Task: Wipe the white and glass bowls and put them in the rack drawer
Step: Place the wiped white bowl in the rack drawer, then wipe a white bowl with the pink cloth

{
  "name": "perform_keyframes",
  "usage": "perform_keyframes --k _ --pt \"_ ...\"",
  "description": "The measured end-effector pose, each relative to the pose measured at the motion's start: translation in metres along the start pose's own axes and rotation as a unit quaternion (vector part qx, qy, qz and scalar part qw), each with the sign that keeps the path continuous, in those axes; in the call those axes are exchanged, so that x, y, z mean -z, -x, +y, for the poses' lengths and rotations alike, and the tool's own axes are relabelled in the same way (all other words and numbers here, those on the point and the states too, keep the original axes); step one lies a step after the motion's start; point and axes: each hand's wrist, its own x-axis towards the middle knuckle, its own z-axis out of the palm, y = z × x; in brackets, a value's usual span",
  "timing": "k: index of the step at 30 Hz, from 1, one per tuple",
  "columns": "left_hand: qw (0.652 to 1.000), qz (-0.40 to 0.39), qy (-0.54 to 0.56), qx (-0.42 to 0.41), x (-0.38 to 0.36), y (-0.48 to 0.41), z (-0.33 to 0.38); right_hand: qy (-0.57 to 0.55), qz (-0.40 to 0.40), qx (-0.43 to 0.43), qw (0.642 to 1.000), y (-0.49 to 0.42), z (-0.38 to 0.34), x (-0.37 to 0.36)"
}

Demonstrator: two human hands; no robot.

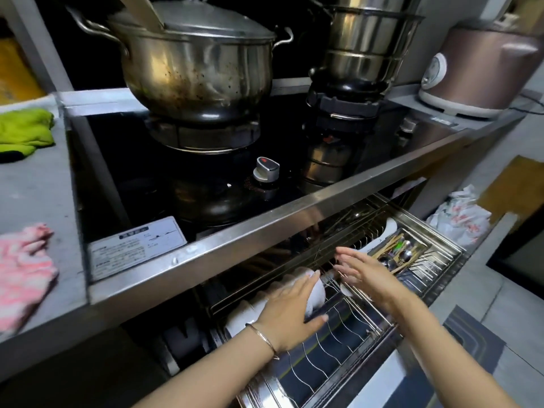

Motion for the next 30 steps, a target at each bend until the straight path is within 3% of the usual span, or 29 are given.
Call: perform_keyframes --k 6,11,18,24,30 --pt "0.981 0.146 -0.002 -0.124 0.103 0.084 0.056 -0.022 -0.010 0.123 0.992 0.105 -0.062 -0.012" --pt "0.963 0.218 -0.070 -0.146 0.166 0.169 0.044 0.053 -0.044 0.237 0.969 0.177 -0.118 -0.076" --pt "0.949 0.298 -0.099 -0.017 0.217 0.269 -0.030 0.115 -0.126 0.327 0.930 0.213 -0.156 -0.192" --pt "0.944 0.293 -0.116 0.097 0.230 0.326 -0.078 0.244 -0.188 0.353 0.883 0.213 -0.145 -0.277" --pt "0.941 0.300 -0.096 0.123 0.234 0.356 -0.086 0.397 -0.059 0.446 0.800 0.202 -0.137 -0.317"
